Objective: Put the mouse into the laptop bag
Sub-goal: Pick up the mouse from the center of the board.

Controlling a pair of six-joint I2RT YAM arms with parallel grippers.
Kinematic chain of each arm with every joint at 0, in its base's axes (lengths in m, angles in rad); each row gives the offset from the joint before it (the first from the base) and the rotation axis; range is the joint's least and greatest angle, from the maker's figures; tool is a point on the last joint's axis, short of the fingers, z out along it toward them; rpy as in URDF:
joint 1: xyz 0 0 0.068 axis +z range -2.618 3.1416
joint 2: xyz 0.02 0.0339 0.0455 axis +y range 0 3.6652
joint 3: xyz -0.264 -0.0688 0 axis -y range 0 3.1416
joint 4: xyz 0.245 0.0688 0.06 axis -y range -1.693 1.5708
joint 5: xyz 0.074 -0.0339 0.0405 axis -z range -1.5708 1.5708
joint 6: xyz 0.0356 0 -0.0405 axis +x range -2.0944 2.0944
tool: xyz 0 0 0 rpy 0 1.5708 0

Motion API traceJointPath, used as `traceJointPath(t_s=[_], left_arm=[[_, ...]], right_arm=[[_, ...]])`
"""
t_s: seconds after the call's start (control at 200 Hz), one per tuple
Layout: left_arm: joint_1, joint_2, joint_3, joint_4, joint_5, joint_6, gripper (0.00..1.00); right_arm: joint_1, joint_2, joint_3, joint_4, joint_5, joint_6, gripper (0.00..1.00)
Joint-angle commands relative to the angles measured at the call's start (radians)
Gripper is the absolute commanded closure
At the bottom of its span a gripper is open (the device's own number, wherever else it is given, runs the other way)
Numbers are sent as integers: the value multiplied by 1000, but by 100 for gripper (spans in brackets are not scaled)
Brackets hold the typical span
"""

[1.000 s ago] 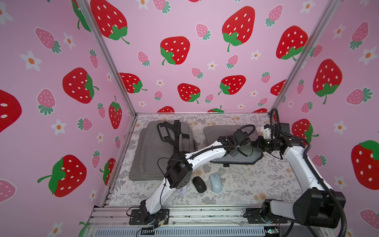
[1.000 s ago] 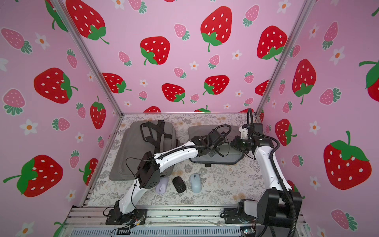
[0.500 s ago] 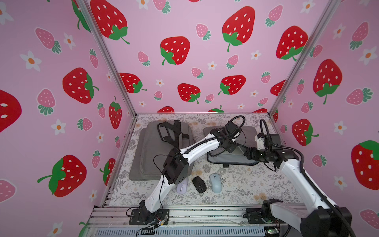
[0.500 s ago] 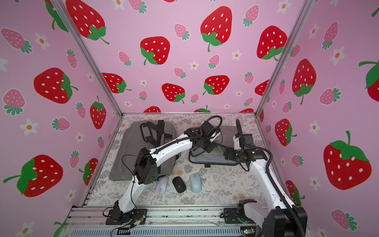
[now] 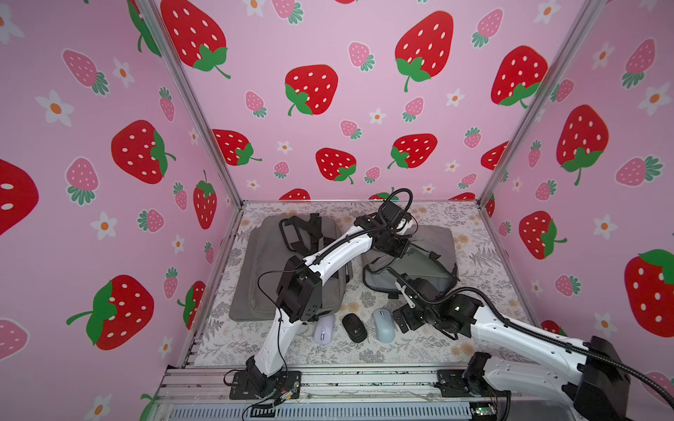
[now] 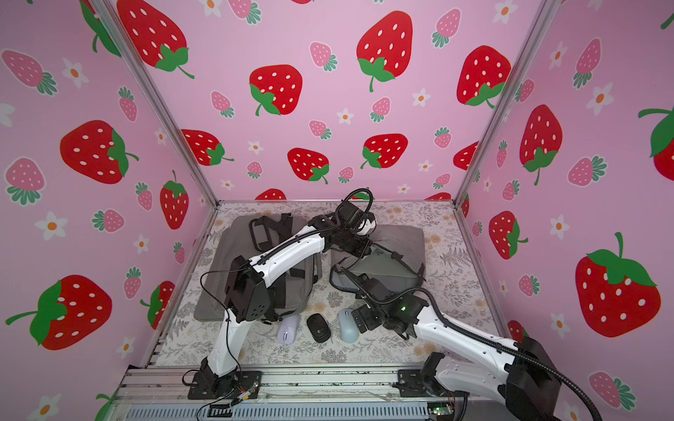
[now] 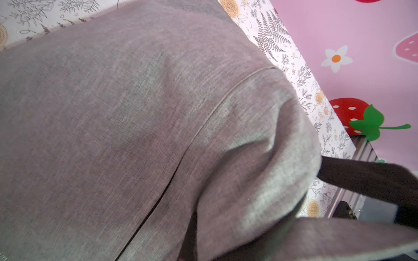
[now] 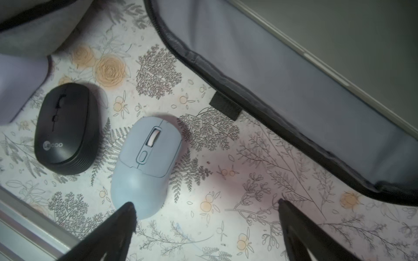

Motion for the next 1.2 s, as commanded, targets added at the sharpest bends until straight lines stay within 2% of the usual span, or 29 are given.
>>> traceJointPath(t_s=[0.0, 0.095, 0.175, 0.545, 0.685, 0.82, 1.006, 1.196], left_arm=[[5, -36, 7, 51, 91, -59, 100], [7, -38, 1, 56, 101, -62, 100], [8, -42, -8, 59, 101, -65, 100], [22, -72, -75, 112, 128, -86, 100], [25, -75, -86, 121, 136, -91, 100], [29, -83, -98, 126, 136, -93, 100], [33, -92, -113, 136, 139, -104, 100], [33, -106, -132, 147, 163, -129, 100]], right_arm=[[88, 60, 49, 19, 146, 88, 1], [152, 138, 60, 42, 189, 131, 1], [165, 199, 64, 70, 175, 165, 0], [174, 286, 21, 184, 47, 252, 18], [174, 332, 22, 185, 1, 259, 20], [175, 340, 4, 174, -18, 278, 21], [174, 324, -31, 175, -17, 306, 36], [138, 272, -31, 150, 12, 265, 44]])
